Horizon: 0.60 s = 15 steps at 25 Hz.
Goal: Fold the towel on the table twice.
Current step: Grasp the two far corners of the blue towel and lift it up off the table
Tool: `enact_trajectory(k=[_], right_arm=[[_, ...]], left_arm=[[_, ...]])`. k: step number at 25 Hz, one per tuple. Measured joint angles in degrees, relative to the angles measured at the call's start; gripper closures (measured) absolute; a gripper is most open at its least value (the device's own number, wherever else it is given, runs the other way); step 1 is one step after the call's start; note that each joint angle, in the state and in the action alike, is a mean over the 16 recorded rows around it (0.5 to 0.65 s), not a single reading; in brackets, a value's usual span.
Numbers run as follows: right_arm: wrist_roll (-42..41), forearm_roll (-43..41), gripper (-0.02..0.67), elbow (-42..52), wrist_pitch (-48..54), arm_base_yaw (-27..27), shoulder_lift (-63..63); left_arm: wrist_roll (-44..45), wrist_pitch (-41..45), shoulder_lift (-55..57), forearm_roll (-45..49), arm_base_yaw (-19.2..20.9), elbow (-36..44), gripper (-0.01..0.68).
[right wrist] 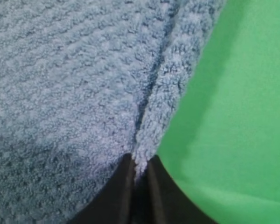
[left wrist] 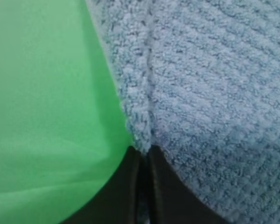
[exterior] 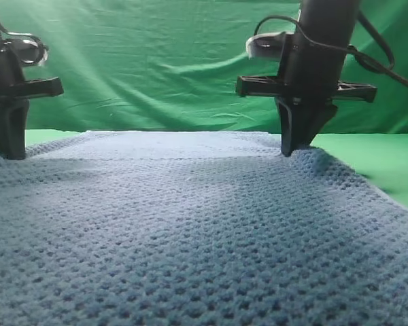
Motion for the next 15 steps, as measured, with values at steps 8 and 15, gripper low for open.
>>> enact_trajectory(k=[8,15], right_arm=[[0.9,-2.1,0.649,-4.5,-1.8,-0.3,-7.6],[0.7,-2.8,0.649,-17.6,-2.9,-1.6,-9.7]], left_arm=[[-1.3,10.1,-2.5,-0.4,-0.2,-15.3,0.673],[-2.0,9.8,-4.9,-2.5,-0.4,-30.5,0.673]])
